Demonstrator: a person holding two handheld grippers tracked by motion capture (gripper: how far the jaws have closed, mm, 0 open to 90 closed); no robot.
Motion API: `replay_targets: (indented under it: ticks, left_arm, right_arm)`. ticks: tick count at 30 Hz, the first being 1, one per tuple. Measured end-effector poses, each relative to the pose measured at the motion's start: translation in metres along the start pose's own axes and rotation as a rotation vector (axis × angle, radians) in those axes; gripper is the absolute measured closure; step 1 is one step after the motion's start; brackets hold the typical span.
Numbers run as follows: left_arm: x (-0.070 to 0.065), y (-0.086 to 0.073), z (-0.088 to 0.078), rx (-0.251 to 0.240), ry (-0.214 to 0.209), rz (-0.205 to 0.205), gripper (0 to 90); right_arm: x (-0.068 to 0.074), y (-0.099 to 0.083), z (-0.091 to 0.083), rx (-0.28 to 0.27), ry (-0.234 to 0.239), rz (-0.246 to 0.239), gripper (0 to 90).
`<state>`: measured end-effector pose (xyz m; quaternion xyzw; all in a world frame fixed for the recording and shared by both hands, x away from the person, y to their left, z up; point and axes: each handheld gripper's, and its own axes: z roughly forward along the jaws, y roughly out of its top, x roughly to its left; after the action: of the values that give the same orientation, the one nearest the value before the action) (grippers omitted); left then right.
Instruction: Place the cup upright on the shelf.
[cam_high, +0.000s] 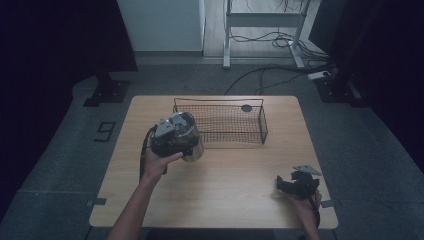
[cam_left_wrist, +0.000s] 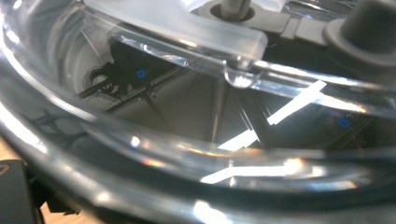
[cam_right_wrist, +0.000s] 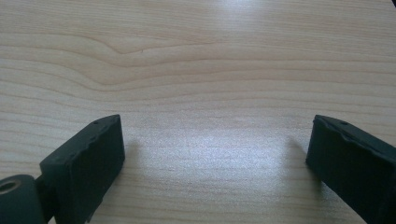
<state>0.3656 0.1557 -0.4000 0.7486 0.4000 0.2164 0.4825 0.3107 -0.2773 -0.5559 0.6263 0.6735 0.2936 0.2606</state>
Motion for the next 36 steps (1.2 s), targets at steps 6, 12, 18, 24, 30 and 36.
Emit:
replay_targets:
  ticks: [6, 12, 18, 24, 30, 36]
  left_arm:
    - [0.001, 0.006, 0.002, -0.001, 0.005, 0.006, 4.0]
    - [0.002, 0.012, 0.002, -0.003, 0.011, 0.009, 4.0]
    - [0.004, 0.018, 0.003, -0.007, 0.019, 0.011, 4.1]
    - [0.008, 0.023, 0.005, -0.011, 0.028, 0.01, 4.1]
    - [0.013, 0.027, 0.004, -0.019, 0.033, -0.002, 4.0]
    - [0.019, 0.028, 0.006, -0.023, 0.04, -0.021, 4.1]
  right_arm:
    - [0.0, 0.0, 0.0, 0.0, 0.0, 0.0, 3.9]
    - [0.0, 0.0, 0.0, 0.0, 0.0, -0.001, 3.9]
    - [0.0, 0.0, 0.0, 0.002, 0.001, -0.001, 3.9]
    - [0.0, 0.0, 0.0, 0.003, 0.001, -0.002, 3.9]
    - [0.0, 0.0, 0.0, 0.002, 0.001, -0.003, 3.9]
    - [0.0, 0.0, 0.0, 0.001, 0.001, -0.003, 3.9]
